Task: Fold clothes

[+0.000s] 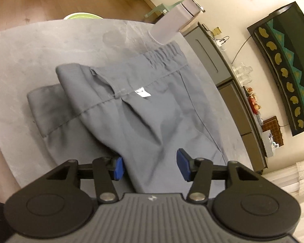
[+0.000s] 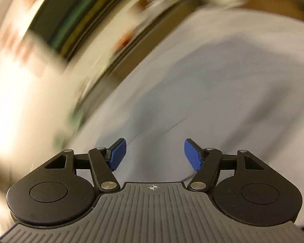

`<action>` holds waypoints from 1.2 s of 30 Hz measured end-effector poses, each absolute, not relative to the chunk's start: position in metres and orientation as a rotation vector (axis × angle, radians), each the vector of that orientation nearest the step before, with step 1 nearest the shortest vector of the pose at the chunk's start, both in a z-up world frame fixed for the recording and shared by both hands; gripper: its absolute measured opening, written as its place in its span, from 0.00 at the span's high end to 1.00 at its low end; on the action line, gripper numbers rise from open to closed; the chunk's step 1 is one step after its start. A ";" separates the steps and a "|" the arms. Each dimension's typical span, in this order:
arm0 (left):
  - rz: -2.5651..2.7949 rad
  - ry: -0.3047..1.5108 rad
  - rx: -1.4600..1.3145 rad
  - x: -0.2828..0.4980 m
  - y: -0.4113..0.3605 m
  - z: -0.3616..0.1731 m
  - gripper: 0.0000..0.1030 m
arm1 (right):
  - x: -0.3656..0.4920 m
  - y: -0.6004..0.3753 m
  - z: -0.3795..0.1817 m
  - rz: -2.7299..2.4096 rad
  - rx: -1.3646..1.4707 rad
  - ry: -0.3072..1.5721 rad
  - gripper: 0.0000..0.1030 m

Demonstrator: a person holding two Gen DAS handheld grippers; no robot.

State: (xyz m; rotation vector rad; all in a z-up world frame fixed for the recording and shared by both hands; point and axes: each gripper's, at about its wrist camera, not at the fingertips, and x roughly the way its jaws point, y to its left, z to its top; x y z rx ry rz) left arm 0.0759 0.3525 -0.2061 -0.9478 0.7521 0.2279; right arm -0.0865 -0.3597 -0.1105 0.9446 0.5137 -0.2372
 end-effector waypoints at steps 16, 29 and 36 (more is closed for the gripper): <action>0.086 0.657 -0.889 0.055 0.347 -0.176 0.96 | -0.063 -0.418 -0.079 -0.451 0.790 0.428 1.00; 0.158 0.840 -0.867 0.032 0.329 -0.217 0.94 | -0.102 -0.439 -0.112 -0.626 0.900 0.585 1.00; 0.167 0.903 -0.808 0.044 0.318 -0.236 0.88 | -0.082 -0.450 -0.118 -0.680 0.850 0.643 1.00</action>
